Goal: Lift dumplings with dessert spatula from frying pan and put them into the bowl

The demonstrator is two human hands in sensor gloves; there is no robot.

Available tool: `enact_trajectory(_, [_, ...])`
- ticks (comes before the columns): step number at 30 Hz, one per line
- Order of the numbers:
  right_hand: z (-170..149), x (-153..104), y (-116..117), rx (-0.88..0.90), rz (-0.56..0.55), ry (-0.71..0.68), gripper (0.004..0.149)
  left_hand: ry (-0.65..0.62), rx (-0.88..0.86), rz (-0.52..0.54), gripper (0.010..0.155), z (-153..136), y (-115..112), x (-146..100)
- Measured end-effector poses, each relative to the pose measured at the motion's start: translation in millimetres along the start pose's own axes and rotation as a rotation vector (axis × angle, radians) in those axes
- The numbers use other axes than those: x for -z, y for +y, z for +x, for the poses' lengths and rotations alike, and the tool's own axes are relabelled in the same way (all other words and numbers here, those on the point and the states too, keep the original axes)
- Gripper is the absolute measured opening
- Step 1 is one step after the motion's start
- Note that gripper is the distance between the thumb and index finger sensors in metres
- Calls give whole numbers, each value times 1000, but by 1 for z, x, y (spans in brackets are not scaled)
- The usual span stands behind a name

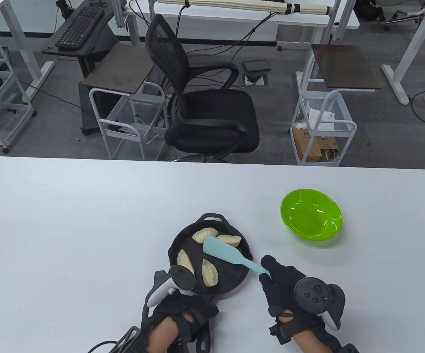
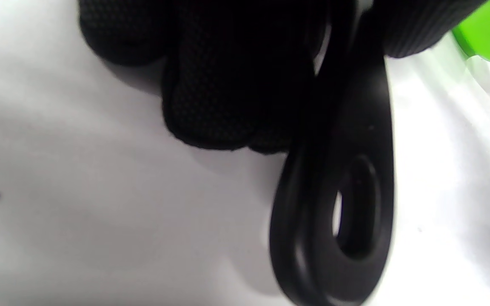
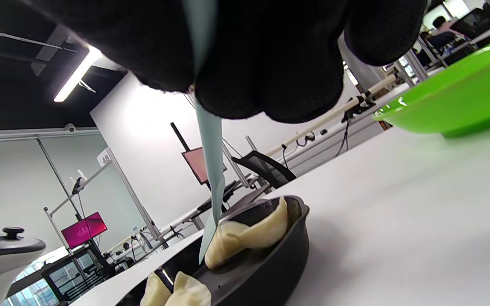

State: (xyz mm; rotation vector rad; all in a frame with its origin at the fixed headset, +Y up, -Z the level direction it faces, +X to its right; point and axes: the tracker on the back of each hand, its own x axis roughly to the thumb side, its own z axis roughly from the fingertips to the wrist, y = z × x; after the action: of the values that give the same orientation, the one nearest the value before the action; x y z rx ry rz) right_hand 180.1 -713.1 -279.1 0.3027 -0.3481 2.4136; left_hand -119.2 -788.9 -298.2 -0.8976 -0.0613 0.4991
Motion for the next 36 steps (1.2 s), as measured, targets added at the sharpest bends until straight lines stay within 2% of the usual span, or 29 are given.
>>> enact_trajectory(20, [24,-13,5,-9,-10,-161,50,-2,-5,-5,66,-1,1,0])
enact_trajectory(36, [48,-23,27,-186,-19,-284,47,-2,-8,-8,66,-1,2,0])
